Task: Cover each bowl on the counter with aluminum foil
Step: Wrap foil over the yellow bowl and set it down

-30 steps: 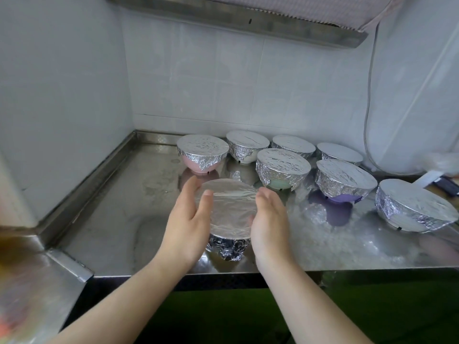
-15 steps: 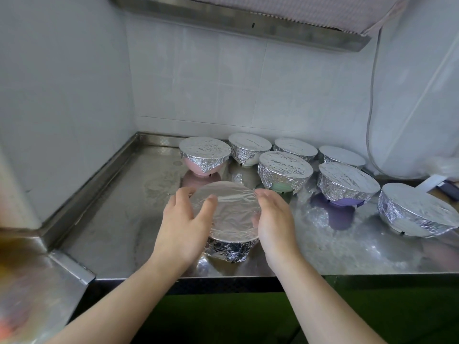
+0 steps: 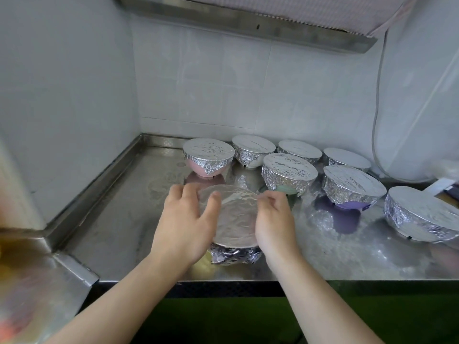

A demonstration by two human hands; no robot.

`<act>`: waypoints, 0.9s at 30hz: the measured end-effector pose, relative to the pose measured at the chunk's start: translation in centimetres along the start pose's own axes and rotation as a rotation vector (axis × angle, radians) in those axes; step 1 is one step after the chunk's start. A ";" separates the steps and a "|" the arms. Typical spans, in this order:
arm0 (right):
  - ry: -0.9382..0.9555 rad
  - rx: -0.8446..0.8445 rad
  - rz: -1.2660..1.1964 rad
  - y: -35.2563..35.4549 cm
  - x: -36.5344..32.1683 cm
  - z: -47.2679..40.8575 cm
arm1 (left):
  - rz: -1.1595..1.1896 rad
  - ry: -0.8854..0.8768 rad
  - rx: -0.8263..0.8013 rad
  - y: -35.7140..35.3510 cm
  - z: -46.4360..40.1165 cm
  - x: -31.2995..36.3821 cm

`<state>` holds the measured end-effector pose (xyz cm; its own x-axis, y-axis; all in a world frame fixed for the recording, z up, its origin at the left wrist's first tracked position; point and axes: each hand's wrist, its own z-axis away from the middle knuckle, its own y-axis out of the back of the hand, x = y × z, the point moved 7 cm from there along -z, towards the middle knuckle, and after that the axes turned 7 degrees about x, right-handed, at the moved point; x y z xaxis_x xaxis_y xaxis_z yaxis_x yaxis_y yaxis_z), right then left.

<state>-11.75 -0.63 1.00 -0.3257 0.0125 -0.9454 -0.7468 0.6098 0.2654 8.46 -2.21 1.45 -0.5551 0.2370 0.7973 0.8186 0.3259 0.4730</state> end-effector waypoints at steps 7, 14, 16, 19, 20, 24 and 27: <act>0.189 0.063 0.105 1.2 -1.6 1.2 | 0.016 -0.121 -0.050 0.3 -1.4 0.3; 0.188 -0.014 0.229 -0.8 -0.8 3.2 | -0.054 -0.133 -0.190 -1.6 -0.7 0.0; 0.176 -0.020 0.242 -0.8 -0.5 2.8 | -0.057 -0.130 -0.185 -1.6 -0.6 -0.1; 0.193 -0.060 0.205 -0.7 -0.4 2.1 | -0.061 -0.092 -0.196 -1.6 -0.4 0.0; 0.203 -0.081 0.192 -0.7 -0.5 1.8 | -0.081 -0.092 -0.200 -1.7 -0.3 0.2; 0.236 -0.103 0.186 0.3 -0.7 0.1 | -0.087 -0.060 -0.150 -1.0 -0.2 0.7; 0.218 0.098 0.194 2.3 -0.2 -0.8 | -0.024 0.013 -0.104 -0.3 -0.6 0.4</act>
<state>-13.86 0.12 1.99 -0.5813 -0.0274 -0.8132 -0.6027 0.6859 0.4077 8.03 -2.76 1.84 -0.5730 0.2178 0.7901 0.8165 0.2340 0.5277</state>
